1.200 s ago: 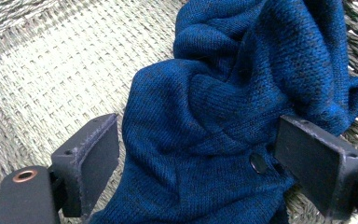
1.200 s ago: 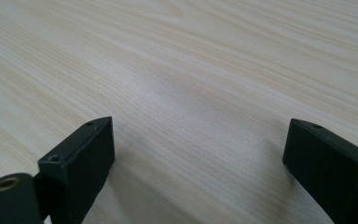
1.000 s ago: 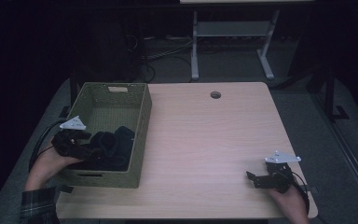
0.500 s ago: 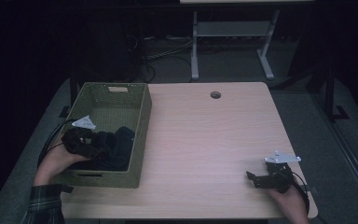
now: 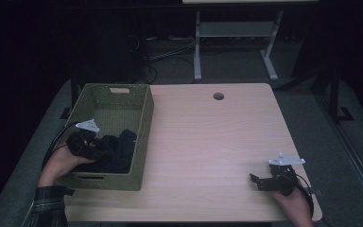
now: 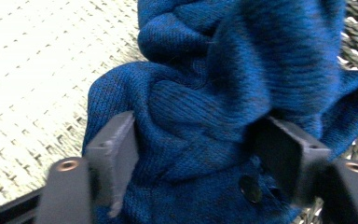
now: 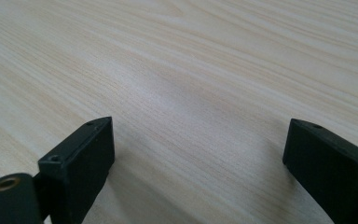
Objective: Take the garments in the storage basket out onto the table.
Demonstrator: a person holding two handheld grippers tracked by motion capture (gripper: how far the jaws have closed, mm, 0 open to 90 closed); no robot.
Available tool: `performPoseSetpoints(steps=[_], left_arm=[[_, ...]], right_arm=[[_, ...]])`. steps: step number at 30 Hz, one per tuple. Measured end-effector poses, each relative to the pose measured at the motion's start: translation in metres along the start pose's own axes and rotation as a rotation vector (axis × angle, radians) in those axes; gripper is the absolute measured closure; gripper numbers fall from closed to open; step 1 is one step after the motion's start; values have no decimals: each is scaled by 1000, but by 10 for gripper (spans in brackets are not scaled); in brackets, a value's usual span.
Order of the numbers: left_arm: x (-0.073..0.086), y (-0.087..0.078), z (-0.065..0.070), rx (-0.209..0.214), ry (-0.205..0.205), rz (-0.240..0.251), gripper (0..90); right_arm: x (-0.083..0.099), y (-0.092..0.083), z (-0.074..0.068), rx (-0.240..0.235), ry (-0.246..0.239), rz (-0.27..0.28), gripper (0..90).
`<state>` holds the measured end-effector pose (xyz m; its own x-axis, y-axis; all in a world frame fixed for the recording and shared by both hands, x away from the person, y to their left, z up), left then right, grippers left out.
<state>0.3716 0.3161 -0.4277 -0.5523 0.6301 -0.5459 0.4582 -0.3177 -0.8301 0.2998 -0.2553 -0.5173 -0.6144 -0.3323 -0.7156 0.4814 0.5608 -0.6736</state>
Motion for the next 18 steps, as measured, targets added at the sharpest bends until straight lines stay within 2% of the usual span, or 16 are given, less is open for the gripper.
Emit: performPoseSetpoints(steps=[3,5,6,7,10,13,18], left_arm=[[0,1,1,21,-2,-1,401],[0,1,2,33,-2,1,499],[-1,1,3,34,12,-4,548],[-2,1,3,31,5,-2,612],[-3,1,3,28,1,-11,701],[-4,-2,1,18,-20,-7,740],[-5,-10,-2,-5,-47,34,745]], right_arm=[[0,0,0,0,0,0,85],[0,0,0,0,0,0,85],[0,0,0,0,0,0,85],[0,0,0,0,0,0,85],[0,0,0,0,0,0,85],[0,0,0,0,0,0,85],[0,0,0,0,0,0,85]])
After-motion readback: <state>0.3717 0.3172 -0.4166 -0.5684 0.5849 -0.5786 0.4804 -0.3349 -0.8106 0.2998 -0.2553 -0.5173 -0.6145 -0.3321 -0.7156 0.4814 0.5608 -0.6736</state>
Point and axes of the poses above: each handheld gripper's, and its own axes: y roughly forward along the jaws, x roughly out of its underside, z roughly to its right, the point moved 5 cm from there along y, roughly forward along the jaws, and after that the axes turned 13 degrees about -x, right-handed, at the moved point
